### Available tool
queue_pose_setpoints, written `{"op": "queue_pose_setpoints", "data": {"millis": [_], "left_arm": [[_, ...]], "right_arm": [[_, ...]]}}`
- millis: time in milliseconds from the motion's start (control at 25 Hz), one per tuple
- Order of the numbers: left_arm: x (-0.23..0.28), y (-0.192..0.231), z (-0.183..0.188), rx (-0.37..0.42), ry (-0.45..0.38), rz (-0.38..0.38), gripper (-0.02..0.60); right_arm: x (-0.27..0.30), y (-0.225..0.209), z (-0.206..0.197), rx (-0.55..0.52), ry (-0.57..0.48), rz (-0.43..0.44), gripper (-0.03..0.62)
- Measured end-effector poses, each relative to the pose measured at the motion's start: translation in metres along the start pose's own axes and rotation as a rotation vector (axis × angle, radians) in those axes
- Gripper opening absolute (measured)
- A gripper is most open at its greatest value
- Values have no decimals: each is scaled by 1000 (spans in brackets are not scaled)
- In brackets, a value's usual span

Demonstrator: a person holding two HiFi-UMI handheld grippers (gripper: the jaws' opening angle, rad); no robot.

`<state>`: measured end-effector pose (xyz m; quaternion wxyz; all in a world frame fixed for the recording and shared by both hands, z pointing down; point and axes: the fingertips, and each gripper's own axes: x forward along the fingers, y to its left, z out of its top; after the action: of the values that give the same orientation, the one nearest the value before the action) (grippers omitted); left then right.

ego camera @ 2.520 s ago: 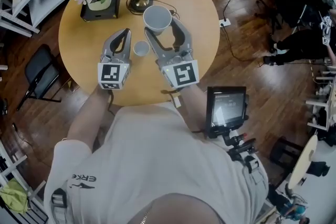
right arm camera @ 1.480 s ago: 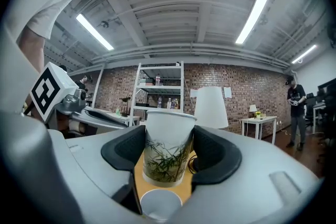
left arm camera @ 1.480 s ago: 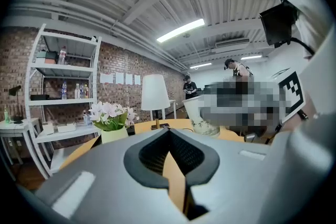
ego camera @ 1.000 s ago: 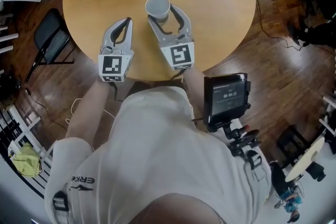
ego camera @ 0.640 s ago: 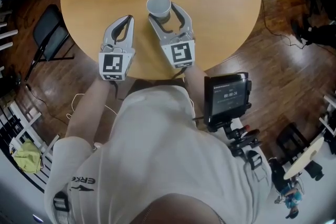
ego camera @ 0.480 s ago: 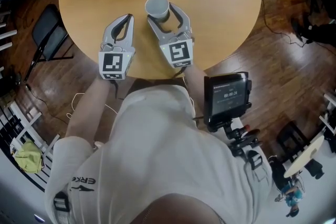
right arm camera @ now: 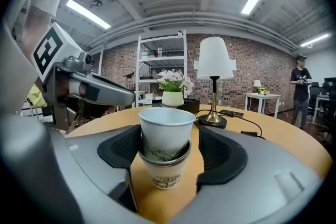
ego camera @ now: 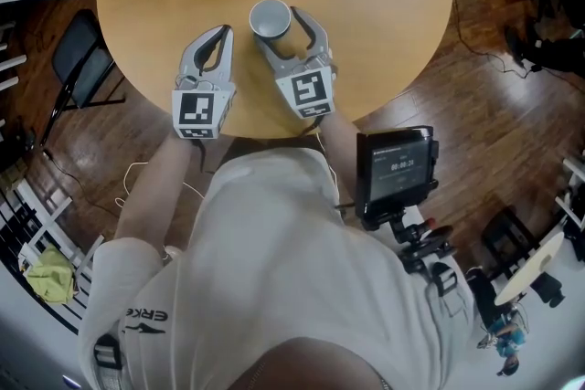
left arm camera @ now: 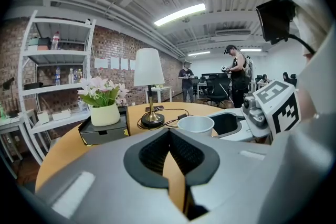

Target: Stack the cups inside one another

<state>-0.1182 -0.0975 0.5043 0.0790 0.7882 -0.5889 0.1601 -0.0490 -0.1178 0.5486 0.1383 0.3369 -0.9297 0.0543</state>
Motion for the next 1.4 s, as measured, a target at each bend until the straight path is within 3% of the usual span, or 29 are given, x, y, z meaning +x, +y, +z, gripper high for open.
{"op": "queue_pose_setpoints", "data": {"millis": [160,720,840,1040,1400], "left_arm": [[2,1,-6,-13,4,-2,2],[17,1,-3,-13,-31,-16,2],[10,0,10,-8,-67,-12,2],[-16,0,53,-10,-182,6,2],[-48,-4,82,-8,-306,-30,2]], "right_arm": [[0,6,0,25,-2,37,402],[0,-7,11,-2,-24,9,398],[-15,-11,35,8,-72,-34,361],[-57,-11,99,-66,-155,-126,275],[-97,10,140,-78,-197,-246,175]]}}
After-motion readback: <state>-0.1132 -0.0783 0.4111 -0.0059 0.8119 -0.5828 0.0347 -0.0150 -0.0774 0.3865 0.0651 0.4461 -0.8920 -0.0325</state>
